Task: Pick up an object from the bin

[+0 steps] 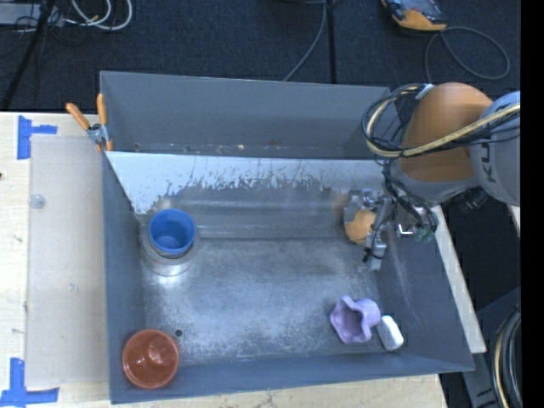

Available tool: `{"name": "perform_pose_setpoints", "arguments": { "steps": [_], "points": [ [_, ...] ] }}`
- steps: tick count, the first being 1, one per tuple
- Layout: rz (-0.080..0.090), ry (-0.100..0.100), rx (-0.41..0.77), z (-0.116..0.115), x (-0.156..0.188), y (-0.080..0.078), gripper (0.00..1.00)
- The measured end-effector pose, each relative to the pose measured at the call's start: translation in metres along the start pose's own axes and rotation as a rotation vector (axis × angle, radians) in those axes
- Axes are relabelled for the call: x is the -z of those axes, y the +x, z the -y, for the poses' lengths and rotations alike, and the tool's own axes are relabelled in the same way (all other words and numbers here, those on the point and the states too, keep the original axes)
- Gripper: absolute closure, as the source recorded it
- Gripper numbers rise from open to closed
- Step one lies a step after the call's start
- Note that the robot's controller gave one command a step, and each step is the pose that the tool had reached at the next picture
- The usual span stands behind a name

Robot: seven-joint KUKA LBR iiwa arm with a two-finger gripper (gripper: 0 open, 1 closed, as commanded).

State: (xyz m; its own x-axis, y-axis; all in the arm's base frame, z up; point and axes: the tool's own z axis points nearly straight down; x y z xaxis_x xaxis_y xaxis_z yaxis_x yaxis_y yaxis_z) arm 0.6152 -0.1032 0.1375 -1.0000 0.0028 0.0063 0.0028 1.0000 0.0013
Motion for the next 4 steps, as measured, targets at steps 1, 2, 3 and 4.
{"name": "perform_pose_setpoints", "arguments": {
  "steps": [1, 2, 3, 4],
  "points": [
    [0.005, 0.001, 0.002, 0.0, 0.005, -0.001, 0.0],
    [0.003, -0.001, 0.064, 0.008, 0.009, 0.035, 0.0],
    [-0.002, 0.003, 0.038, -0.014, 0.035, 0.05, 0.0],
    [0.009, -0.005, 0.049, -0.042, 0.036, 0.065, 0.0]
  ]
}}
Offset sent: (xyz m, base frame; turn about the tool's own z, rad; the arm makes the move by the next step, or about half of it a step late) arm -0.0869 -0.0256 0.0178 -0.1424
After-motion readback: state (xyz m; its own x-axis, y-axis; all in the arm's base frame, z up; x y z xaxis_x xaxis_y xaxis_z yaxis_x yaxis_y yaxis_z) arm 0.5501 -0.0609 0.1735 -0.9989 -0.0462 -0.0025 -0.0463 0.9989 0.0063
